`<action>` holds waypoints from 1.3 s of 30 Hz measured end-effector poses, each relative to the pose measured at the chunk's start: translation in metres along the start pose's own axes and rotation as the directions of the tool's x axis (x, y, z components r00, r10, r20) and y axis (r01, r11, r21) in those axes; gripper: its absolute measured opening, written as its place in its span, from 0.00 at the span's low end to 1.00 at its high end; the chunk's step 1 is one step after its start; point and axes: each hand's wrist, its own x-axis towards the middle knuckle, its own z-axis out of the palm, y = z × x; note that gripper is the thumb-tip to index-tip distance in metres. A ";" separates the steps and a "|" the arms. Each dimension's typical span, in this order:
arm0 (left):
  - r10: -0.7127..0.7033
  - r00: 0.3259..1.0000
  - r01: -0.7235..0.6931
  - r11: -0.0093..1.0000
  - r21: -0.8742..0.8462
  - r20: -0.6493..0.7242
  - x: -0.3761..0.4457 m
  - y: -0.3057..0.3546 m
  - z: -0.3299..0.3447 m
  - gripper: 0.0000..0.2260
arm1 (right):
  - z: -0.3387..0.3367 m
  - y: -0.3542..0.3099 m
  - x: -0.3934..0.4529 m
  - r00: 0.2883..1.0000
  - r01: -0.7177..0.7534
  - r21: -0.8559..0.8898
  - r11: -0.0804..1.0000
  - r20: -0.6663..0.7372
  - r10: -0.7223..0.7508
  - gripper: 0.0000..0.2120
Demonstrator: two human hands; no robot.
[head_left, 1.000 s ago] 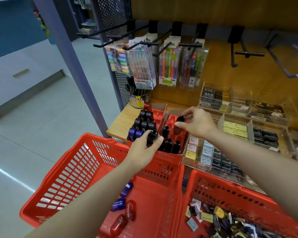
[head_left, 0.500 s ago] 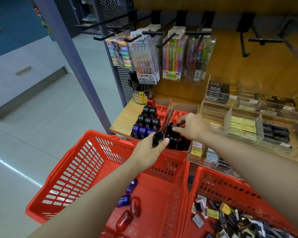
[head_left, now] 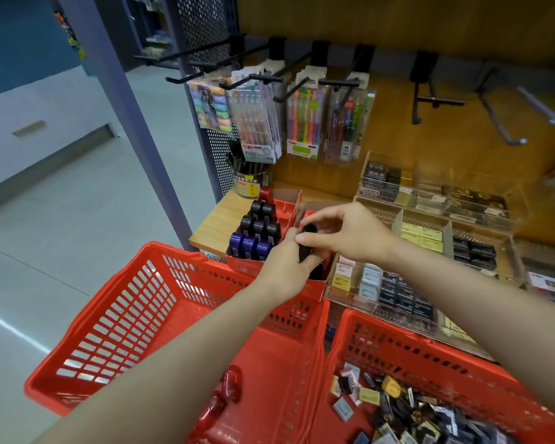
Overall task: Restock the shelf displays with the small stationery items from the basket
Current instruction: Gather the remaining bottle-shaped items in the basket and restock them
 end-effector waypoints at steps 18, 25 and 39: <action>0.079 0.967 -0.218 0.750 0.625 0.242 0.005 -0.049 -0.004 0.34 | 0.028 0.067 0.027 0.980 -0.133 -0.602 0.787 -0.200 0.012 0.22; 0.062 0.966 -0.208 0.764 0.611 0.251 0.005 -0.047 -0.004 0.34 | 0.026 0.061 0.030 0.992 -0.111 -0.703 0.703 -0.121 0.036 0.23; 0.084 0.962 -0.223 0.795 0.564 0.261 0.003 -0.051 -0.011 0.32 | 0.019 0.052 0.027 0.991 -0.115 -0.731 0.673 -0.136 0.022 0.15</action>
